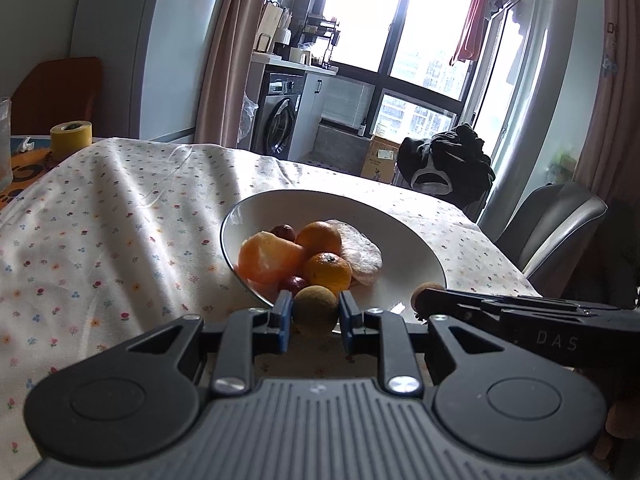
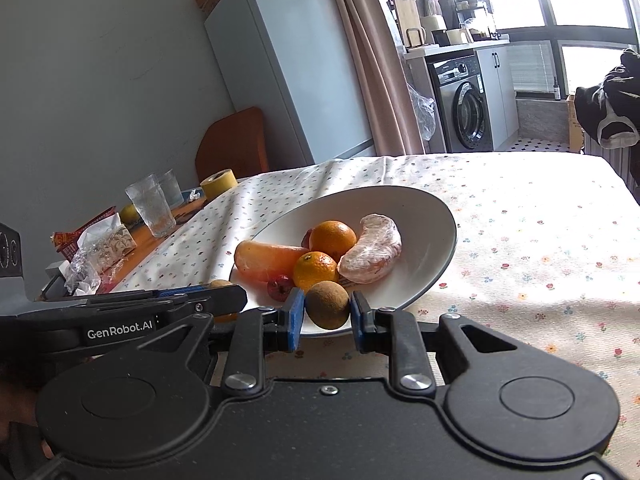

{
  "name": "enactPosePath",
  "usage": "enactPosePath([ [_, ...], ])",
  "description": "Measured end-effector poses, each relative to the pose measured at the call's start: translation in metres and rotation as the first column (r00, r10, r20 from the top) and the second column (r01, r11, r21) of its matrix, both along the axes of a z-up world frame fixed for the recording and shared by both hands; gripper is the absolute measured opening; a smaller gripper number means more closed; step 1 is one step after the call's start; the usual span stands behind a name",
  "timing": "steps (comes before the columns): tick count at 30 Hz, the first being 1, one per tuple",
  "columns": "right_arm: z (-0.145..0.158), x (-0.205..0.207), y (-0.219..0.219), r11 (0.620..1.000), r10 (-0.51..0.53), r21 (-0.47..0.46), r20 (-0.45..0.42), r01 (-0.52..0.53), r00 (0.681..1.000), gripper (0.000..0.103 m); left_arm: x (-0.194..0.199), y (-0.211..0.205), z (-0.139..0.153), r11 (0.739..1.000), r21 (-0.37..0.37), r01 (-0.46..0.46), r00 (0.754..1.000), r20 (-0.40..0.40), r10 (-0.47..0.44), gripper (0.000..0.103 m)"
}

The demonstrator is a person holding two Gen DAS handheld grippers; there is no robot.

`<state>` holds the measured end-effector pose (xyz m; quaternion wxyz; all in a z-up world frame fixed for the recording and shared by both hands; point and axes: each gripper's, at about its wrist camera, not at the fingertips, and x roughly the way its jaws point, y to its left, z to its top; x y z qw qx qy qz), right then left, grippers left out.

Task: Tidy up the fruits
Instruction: 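Carry both kumquats over the bowl and open both grippers to drop them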

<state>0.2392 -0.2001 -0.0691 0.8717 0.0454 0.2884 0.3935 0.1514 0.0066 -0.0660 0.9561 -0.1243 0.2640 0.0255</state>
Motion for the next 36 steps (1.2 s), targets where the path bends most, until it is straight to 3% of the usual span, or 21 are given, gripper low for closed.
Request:
enactPosePath([
  [15,-0.001,0.013,-0.002,1.0,-0.007,0.016,-0.009,0.007,1.0,0.024,0.01,0.0,-0.003,0.999,-0.022,-0.032,0.999,-0.001,0.032,0.029],
  [21,0.004,0.01,0.004,1.0,-0.007,0.012,0.005,0.007,1.0,0.024,-0.002,0.011,0.0,0.997,-0.032,-0.064,0.998,0.003,0.065,0.039],
  [25,0.008,0.008,0.007,1.0,-0.02,0.012,0.02,0.019,1.0,0.024,-0.01,0.016,0.003,0.996,-0.027,-0.081,0.997,0.011,0.082,0.053],
  [28,0.013,0.004,0.01,1.0,-0.028,0.007,0.059,0.027,0.998,0.034,-0.018,0.021,0.005,0.995,-0.027,-0.093,0.995,0.021,0.093,0.06],
  [32,0.02,-0.006,0.015,1.0,-0.009,0.003,0.093,0.009,0.996,0.057,-0.026,0.028,0.007,0.994,-0.029,-0.105,0.994,0.028,0.106,0.078],
  [36,0.024,-0.014,0.021,1.0,-0.009,-0.017,0.111,0.011,0.994,0.078,-0.033,0.033,0.008,0.991,-0.025,-0.133,0.991,0.025,0.133,0.084],
])
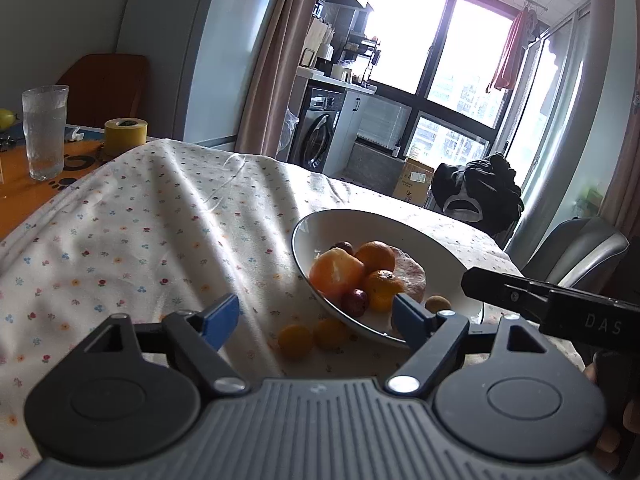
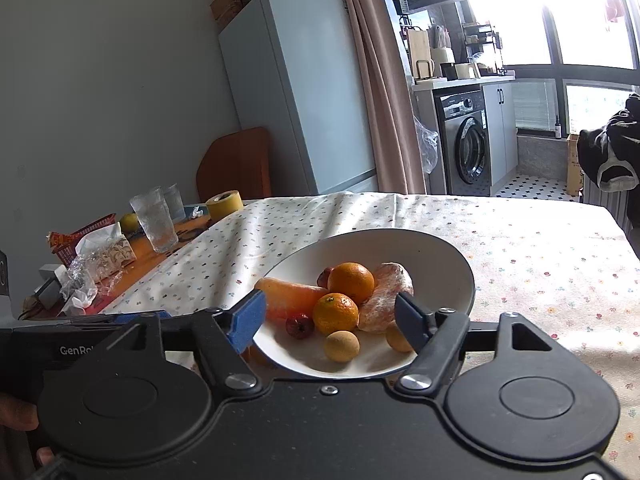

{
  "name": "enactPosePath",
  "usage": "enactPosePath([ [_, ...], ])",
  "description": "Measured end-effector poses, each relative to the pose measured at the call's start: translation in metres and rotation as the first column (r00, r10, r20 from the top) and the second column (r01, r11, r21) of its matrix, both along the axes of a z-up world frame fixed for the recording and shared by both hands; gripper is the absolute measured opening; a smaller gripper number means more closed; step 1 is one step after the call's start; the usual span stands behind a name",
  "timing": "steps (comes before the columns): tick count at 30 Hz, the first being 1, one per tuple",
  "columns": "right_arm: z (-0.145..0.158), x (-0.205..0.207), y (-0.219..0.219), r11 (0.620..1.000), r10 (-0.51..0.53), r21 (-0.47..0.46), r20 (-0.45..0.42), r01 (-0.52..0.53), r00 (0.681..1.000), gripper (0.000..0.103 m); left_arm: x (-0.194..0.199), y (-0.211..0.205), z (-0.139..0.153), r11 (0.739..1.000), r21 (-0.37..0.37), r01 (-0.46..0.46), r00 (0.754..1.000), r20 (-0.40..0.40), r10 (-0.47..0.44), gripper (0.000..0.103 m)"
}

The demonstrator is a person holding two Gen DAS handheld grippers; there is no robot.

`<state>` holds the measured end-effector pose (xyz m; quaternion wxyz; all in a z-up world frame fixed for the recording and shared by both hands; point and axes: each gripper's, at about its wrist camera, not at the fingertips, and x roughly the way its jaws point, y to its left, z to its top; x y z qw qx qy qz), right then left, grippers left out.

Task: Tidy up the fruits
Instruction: 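Carry both kumquats over the bowl and open both grippers to drop them, then move both grippers to the remaining kumquats on the cloth and close them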

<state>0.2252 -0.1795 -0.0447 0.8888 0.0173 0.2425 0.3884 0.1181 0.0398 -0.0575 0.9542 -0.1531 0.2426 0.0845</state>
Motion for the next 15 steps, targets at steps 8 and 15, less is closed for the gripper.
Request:
enactPosePath([
  [8,0.002,-0.011,0.003,1.0,-0.014,-0.002,-0.015,0.014,1.0,0.102,-0.015,0.015,0.006,0.999,-0.008,-0.036,0.999,0.007,0.036,0.09],
  [15,0.006,-0.018,0.004,1.0,-0.011,0.004,-0.022,0.011,1.0,0.103,-0.025,0.021,0.011,0.998,-0.011,-0.057,0.998,0.02,0.058,0.09],
])
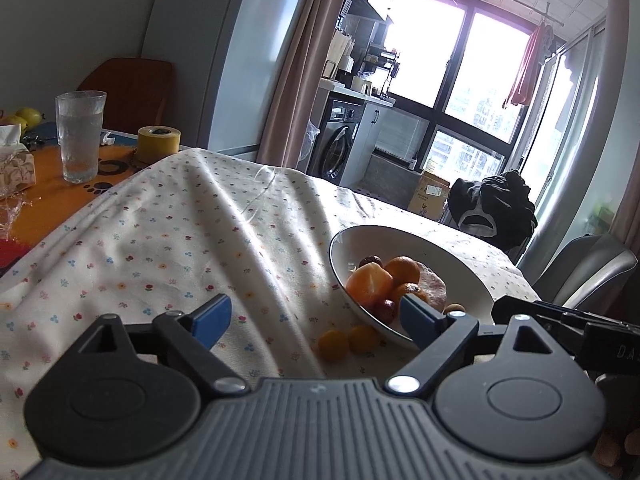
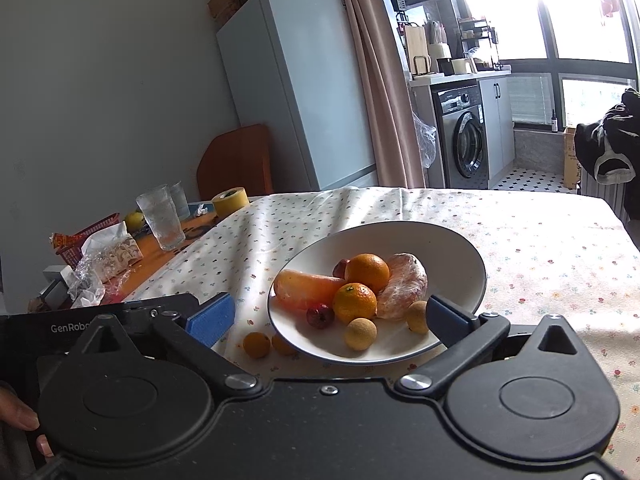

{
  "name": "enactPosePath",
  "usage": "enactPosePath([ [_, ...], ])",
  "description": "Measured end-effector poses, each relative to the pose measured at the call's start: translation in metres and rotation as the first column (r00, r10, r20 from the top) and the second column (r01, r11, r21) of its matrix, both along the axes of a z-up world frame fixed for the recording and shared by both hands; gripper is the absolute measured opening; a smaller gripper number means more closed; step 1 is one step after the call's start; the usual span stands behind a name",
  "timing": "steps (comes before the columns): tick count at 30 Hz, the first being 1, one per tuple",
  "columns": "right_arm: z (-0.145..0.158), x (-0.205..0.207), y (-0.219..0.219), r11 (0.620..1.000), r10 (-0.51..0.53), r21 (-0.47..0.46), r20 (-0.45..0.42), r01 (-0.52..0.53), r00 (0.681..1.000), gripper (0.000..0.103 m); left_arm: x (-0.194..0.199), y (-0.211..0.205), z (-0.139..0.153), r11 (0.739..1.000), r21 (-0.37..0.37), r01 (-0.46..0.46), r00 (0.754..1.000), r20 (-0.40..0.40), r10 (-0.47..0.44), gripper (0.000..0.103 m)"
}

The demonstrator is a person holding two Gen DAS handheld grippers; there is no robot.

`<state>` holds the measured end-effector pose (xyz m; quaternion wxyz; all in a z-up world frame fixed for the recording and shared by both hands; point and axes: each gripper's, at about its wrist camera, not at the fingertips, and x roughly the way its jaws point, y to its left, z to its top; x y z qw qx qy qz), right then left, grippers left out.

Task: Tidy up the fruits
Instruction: 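Move both grippers to the remaining kumquats on the cloth and close them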

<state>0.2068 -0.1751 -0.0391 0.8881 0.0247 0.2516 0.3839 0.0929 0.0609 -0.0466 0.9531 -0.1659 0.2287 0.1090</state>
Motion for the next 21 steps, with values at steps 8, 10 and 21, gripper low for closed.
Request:
enactPosePath([
  [8,0.003,-0.009,0.005,1.0,0.011,-0.001,-0.02,-0.011,1.0,0.103,-0.008,0.005,0.007,1.0,0.008,-0.007,1.0,0.004,0.007,0.09],
  [10,0.004,-0.01,0.005,1.0,0.017,-0.006,-0.032,-0.018,0.999,0.103,-0.01,0.006,0.008,1.0,0.014,-0.008,1.0,0.002,0.008,0.09],
  [21,0.005,-0.024,0.011,0.999,0.049,-0.013,-0.037,-0.049,0.998,0.103,-0.015,0.021,0.012,0.997,0.069,0.021,1.0,0.014,-0.022,0.09],
])
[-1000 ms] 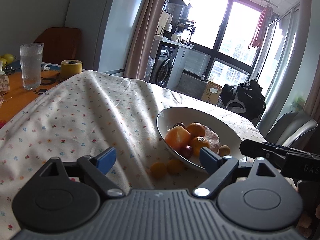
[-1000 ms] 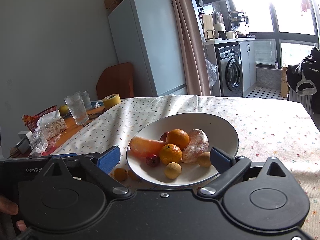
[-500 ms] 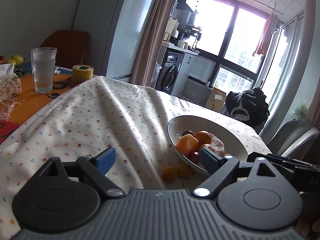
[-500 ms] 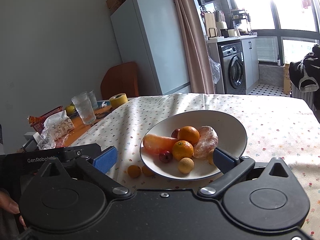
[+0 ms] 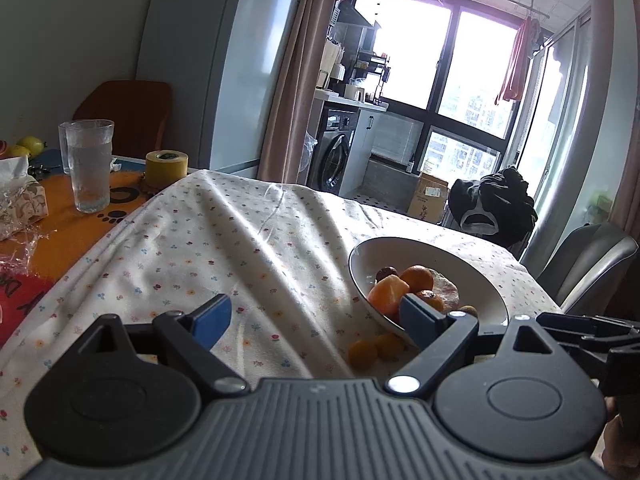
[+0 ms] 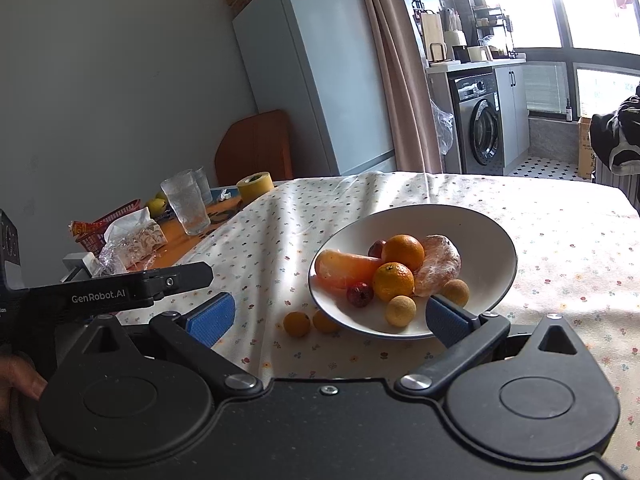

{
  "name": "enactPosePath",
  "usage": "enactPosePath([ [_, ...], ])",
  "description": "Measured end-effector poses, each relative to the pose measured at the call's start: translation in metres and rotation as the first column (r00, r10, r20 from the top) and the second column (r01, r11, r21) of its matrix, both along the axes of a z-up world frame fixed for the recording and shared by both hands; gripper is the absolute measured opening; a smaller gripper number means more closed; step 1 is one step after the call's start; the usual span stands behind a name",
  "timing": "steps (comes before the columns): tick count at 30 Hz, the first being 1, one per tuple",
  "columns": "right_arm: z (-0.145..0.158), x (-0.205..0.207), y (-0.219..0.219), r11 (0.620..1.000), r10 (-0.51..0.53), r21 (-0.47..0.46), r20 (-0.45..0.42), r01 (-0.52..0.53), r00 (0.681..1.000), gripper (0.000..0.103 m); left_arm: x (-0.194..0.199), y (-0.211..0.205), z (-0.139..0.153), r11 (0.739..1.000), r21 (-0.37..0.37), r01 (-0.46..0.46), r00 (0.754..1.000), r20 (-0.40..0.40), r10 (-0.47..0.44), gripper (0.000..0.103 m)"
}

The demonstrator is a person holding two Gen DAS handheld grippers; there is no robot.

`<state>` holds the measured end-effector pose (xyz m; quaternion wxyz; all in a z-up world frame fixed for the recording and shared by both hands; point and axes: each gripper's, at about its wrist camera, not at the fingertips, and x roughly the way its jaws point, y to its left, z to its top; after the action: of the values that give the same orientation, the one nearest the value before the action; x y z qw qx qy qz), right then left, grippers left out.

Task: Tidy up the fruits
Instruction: 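Move both grippers to the remaining kumquats on the cloth and close them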

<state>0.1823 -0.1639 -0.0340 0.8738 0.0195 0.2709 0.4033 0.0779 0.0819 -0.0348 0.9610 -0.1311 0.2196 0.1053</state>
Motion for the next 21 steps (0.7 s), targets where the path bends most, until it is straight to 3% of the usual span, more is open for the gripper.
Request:
enactPosePath([
  [9,-0.008,-0.004,0.003,1.0,0.005,0.011,-0.016,-0.005,1.0,0.101,-0.001,0.017,-0.003,0.999,-0.034,-0.02,1.0,-0.003,0.019,0.09],
  [15,-0.018,-0.001,0.006,1.0,0.007,0.018,-0.053,-0.006,0.999,0.08,0.001,0.007,-0.008,1.0,-0.018,0.009,1.0,0.008,-0.009,0.088],
  [21,-0.031,0.005,0.014,1.0,0.01,-0.002,-0.086,-0.011,0.996,0.063,0.013,0.005,-0.025,0.999,-0.048,0.02,1.0,-0.023,-0.021,0.078],
])
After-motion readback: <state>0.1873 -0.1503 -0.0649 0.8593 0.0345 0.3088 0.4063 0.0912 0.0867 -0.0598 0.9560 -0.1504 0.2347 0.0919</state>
